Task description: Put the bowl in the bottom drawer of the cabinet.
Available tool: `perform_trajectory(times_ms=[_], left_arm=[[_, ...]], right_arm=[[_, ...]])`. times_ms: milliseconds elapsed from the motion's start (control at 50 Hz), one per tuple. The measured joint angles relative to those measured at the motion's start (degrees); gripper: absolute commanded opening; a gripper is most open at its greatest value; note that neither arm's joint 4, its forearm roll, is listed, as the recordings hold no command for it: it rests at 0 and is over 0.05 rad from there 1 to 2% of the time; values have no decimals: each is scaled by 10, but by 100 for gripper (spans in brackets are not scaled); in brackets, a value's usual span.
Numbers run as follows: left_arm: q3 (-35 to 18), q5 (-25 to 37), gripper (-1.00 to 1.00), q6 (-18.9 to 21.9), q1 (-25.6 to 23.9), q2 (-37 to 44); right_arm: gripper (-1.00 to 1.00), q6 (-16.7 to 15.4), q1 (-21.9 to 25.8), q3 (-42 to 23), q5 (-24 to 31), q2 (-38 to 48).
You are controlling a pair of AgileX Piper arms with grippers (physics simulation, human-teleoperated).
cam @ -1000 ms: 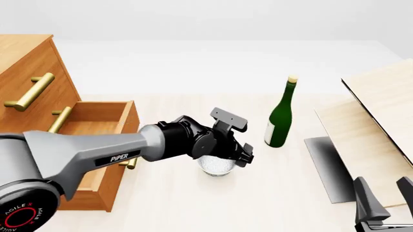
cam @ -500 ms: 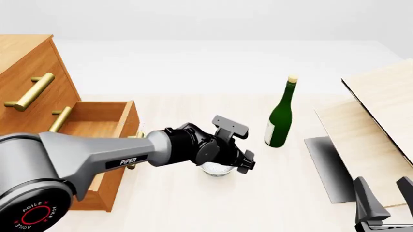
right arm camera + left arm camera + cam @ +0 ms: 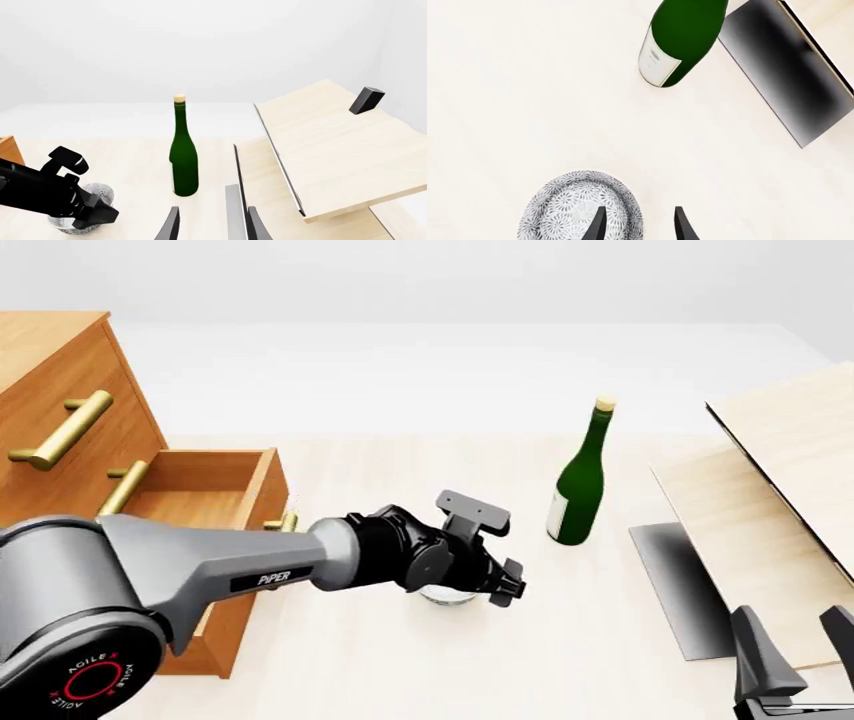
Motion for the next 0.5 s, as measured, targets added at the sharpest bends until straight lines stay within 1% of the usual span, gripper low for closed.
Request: perform_trajectory(times_ms=[500], left_arm=[[12, -18, 100, -19, 4, 8]], right_arm=[[100, 0, 0, 0, 0, 0]])
